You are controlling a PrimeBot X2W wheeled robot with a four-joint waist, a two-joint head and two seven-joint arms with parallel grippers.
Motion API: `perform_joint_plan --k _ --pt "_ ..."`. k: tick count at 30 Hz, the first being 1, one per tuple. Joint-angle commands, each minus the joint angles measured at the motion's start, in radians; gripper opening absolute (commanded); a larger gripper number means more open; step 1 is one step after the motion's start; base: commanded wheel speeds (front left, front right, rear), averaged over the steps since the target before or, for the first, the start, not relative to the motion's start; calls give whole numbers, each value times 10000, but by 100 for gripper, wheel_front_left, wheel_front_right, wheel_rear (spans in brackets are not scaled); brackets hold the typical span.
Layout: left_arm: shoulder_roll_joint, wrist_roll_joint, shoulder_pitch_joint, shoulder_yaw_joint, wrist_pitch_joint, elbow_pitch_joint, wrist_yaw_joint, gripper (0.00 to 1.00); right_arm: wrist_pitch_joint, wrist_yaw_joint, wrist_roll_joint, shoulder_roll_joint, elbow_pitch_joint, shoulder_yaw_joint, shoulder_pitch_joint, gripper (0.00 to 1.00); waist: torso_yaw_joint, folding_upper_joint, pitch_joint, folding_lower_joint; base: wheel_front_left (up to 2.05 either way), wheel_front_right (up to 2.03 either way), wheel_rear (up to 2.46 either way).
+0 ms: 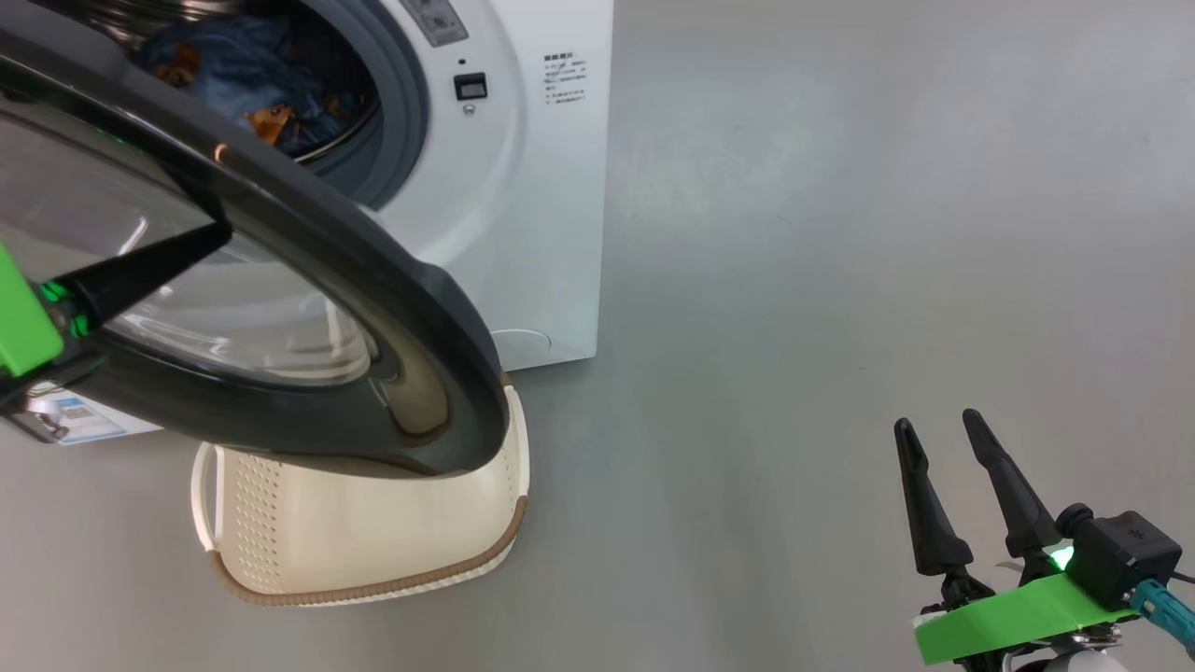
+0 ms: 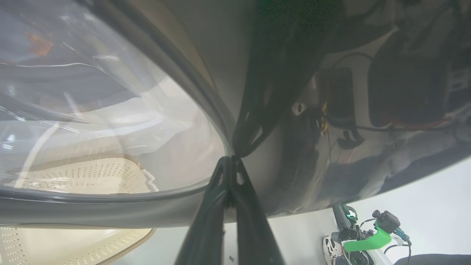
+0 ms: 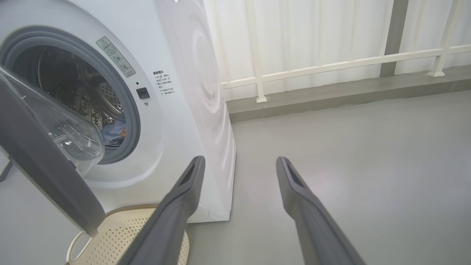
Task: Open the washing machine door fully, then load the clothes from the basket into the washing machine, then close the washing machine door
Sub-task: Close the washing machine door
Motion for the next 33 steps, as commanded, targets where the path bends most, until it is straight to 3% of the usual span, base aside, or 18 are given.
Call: perform_joint_plan --k 1,14,25,27,28,30,33 --pt "425 45 -463 308 -84 -233 -66 0 -49 56 -47 -87 -256 139 -31 100 -34 0 -17 0 0 0 0" --pt "331 -104 995 231 -719 -535 -67 0 -49 56 -76 -160 -230 69 150 100 419 0 -428 0 0 0 0" --pt "-201 -157 3066 402 -1953 -839 -67 0 -49 56 -75 -208 -223 58 388 100 851 0 -795 0 0 0 0" --pt "-256 -37 3462 387 -2292 -870 -67 11 -49 56 -71 -224 -222 57 417 100 895 0 -830 0 0 0 0" --pt "-365 -5 3799 432 -2692 -892 -67 27 -49 56 -67 -236 -227 55 429 100 929 0 -848 0 0 0 0" --pt "-512 -44 4071 461 -3093 -904 -67 29 -49 56 -66 -248 -236 52 437 100 959 0 -855 0 0 0 0" --pt "-625 -19 4441 442 -3647 -875 -67 51 -49 56 -64 -264 -242 44 447 100 996 0 -857 0 0 0 0"
